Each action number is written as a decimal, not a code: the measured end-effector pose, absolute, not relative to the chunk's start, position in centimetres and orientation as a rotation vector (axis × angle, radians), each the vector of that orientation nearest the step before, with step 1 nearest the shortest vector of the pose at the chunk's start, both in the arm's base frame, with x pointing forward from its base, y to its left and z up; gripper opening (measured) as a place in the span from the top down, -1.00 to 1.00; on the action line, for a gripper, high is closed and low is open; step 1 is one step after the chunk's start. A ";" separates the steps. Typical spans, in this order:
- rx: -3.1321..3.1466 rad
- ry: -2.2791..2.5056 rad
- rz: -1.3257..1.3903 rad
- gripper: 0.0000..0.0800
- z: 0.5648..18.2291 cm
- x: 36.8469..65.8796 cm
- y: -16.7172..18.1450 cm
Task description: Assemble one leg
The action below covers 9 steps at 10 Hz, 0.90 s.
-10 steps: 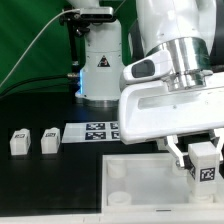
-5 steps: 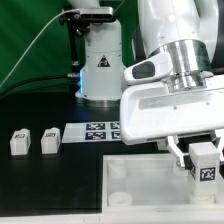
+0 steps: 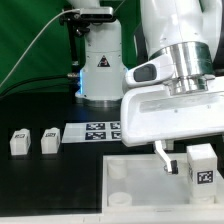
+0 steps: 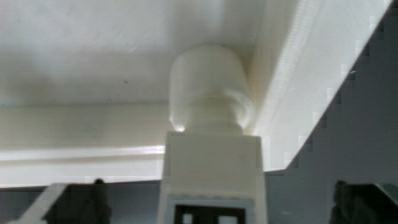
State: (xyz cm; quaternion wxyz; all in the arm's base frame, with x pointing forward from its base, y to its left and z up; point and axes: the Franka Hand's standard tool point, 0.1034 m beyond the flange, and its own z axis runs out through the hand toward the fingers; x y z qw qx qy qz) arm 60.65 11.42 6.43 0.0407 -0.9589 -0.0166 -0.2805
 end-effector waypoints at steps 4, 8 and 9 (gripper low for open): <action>-2.937 -0.051 -0.857 -0.62 6.4 60.6 11.4; -2.954 -0.050 -0.729 -0.62 8.8 61.8 11.3; -2.952 -0.045 -0.726 -0.62 9.4 62.7 11.2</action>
Offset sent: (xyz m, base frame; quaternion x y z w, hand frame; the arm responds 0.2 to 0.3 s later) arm 0.0000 0.0000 0.0000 0.0000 0.0000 0.0000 1.0000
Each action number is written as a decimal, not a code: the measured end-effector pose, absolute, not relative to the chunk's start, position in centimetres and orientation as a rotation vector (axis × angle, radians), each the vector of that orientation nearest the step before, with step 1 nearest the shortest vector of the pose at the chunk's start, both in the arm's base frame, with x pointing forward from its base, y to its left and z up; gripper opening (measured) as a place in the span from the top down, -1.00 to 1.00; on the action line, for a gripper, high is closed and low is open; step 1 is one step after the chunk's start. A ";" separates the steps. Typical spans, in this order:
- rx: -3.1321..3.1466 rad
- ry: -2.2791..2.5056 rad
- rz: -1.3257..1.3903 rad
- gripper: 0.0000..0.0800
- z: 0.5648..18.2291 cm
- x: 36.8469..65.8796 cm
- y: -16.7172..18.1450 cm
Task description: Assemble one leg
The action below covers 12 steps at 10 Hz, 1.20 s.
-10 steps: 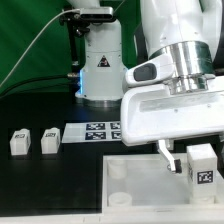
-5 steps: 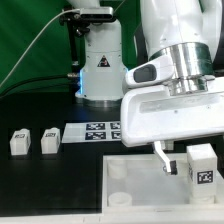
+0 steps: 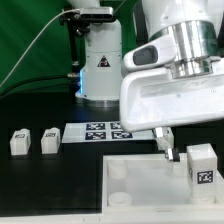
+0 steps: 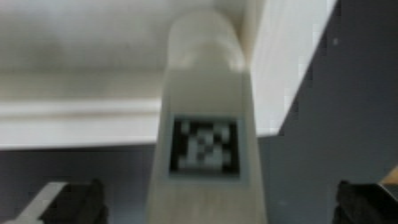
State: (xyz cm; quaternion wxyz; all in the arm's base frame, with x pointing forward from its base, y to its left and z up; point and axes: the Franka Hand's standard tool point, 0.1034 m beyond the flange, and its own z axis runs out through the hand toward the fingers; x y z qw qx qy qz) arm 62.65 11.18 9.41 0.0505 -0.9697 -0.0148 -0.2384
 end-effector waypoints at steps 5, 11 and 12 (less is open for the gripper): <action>-2.984 -0.036 0.004 -0.62 9.3 63.0 10.8; -2.956 0.034 0.289 -0.55 8.4 62.3 10.8; -2.957 0.066 0.292 -0.10 8.4 62.3 10.8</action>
Offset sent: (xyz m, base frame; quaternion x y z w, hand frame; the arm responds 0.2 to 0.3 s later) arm 0.0146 -0.0119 -0.0015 -0.0086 -0.2879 0.0106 0.9576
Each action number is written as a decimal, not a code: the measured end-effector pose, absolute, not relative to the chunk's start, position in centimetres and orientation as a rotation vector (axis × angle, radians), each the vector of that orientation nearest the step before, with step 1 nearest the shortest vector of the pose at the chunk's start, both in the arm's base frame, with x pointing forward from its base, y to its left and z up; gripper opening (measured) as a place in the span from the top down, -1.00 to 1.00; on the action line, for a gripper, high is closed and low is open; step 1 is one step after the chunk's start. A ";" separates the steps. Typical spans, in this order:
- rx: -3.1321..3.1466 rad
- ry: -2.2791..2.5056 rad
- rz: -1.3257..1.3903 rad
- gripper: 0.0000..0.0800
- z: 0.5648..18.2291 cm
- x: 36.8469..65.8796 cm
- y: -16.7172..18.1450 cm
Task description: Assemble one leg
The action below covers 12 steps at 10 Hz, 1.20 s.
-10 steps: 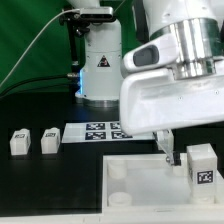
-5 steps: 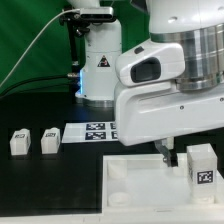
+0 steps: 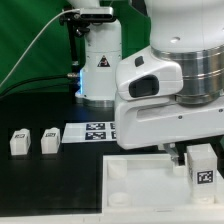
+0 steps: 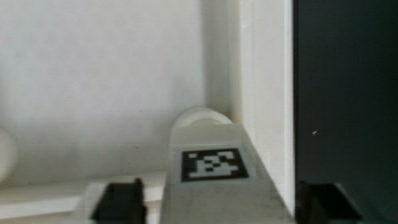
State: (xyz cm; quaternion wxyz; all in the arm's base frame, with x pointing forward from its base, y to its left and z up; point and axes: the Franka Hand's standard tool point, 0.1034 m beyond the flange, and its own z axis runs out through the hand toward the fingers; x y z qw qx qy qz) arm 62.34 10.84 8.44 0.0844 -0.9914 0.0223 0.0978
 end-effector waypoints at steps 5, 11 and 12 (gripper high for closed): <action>-2.876 0.854 0.249 0.27 8.4 62.3 11.2; -2.252 1.838 0.094 0.26 8.2 61.8 11.4; -2.179 1.917 0.107 0.26 8.2 61.9 11.4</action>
Offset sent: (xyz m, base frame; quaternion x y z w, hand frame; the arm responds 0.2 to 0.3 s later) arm -0.0150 -0.0035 -0.0085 -0.0383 0.0559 0.3423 0.9372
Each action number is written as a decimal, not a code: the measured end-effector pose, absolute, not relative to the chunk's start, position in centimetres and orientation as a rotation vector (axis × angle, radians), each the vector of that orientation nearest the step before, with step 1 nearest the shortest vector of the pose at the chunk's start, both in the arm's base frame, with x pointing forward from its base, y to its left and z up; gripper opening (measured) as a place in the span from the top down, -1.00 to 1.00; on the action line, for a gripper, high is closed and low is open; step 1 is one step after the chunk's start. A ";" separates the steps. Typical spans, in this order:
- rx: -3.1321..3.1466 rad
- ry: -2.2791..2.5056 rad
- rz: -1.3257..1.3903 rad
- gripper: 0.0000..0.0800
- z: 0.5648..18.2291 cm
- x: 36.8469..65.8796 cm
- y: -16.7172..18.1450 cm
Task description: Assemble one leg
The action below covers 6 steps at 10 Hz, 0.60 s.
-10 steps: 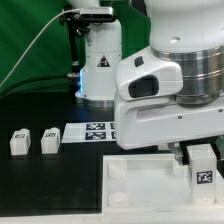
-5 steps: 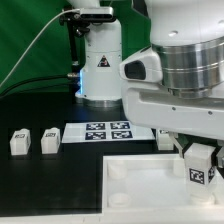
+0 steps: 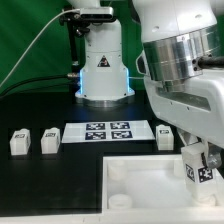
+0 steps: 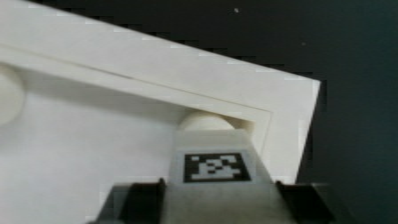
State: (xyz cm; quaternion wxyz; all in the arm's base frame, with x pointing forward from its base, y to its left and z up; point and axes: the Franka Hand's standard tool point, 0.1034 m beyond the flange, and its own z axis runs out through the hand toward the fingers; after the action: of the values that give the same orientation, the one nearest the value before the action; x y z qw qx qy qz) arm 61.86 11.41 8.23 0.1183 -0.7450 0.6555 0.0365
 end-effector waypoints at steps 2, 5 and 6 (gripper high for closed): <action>-2.195 1.899 0.104 0.26 8.2 61.9 11.4; -2.503 1.515 0.069 -0.50 8.2 62.0 11.5; -2.654 1.273 0.030 -0.50 8.6 62.3 11.6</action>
Offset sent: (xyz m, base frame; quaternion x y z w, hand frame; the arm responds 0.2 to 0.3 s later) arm 0.0000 0.0000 0.0000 0.0000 0.0000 0.0000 1.0000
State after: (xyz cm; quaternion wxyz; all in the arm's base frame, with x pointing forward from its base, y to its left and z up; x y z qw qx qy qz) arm 62.35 11.60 8.57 0.0990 -0.8972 0.4304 0.0101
